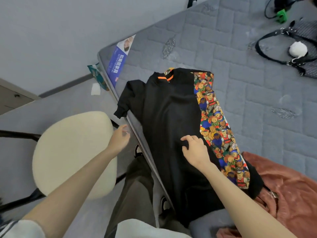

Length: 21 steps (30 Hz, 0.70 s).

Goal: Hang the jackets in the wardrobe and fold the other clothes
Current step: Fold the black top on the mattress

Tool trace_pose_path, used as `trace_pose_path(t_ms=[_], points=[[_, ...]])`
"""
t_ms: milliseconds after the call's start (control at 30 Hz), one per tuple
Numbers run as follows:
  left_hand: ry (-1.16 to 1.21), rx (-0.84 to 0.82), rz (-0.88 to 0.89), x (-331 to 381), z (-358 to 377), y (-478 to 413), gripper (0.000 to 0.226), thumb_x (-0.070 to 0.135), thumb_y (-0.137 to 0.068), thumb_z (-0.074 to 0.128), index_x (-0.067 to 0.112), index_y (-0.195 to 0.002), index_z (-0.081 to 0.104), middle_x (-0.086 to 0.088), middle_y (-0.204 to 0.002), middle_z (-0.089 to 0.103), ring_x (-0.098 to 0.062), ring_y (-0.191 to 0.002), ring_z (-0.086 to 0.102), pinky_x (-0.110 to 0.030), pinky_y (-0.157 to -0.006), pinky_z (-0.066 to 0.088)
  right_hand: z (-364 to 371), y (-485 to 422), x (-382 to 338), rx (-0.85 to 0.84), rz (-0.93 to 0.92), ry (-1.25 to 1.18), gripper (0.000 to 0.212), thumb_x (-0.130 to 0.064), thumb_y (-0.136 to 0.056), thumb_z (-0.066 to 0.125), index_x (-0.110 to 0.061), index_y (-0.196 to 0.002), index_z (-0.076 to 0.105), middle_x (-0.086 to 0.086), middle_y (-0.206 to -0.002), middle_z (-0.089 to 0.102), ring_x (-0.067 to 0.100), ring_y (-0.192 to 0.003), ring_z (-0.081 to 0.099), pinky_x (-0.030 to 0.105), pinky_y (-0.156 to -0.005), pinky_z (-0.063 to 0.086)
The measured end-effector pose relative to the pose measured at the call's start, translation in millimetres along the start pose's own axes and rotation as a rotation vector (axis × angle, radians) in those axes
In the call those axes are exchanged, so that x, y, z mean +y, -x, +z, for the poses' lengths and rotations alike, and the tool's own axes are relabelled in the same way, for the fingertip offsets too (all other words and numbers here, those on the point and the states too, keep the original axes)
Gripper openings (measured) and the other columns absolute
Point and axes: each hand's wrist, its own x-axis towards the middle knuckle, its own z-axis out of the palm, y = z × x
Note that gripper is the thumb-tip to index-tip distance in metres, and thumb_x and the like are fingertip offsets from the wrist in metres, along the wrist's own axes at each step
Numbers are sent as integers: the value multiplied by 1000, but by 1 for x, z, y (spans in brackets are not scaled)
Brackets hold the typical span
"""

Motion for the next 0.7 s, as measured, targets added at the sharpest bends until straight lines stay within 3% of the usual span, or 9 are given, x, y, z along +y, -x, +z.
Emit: trace_pose_path(t_ms=[167,300,433,533,600,700], points=[[100,74,-10,10,-36,-101,47,13,-98,45,16,-144,37,-10,-143,43,-24,-127,44,-31,-98,38,1,-83,-72,65,-51,-101,33,-16,-95,54,-21,-128,54,3,-147,35,20,-132,35,33,-106,39],[47,46,36,7,-44,-164,56,8,-94,48,16,-147,32,-11,-147,37,-25,-135,37,-37,-111,32,5,-151,-117,152,-100,-106,29,-13,-94,54,-18,-123,57,3,-154,22,23,-132,30,36,-103,40],[-10,81,-7,-2,-35,-215,64,17,-94,55,16,-150,24,-14,-150,30,-30,-138,29,-40,-114,24,19,-205,-147,161,-174,-169,28,-11,-94,53,-20,-120,57,-6,-150,28,17,-123,42,29,-86,47],[-67,82,-91,-6,-24,-246,72,29,-92,61,12,-150,22,-17,-148,29,-33,-138,28,-39,-110,26,34,-236,-157,96,-216,-135,29,-14,-94,53,-22,-121,55,-10,-150,28,18,-103,56,27,-74,47],[-97,90,-156,-10,-18,-260,69,32,-90,63,8,-145,30,-19,-139,34,-36,-131,35,-42,-105,32,44,-251,-160,13,-242,-80,38,-18,-92,56,-24,-128,50,-10,-153,24,19,-98,58,31,-81,45],[-37,29,-181,-13,-16,-269,47,28,-93,59,0,-127,43,-21,-131,45,-36,-121,45,-43,-96,39,56,-261,-158,-74,-214,54,56,-29,-88,60,-34,-139,38,-11,-157,16,18,-111,53,41,-96,31]])
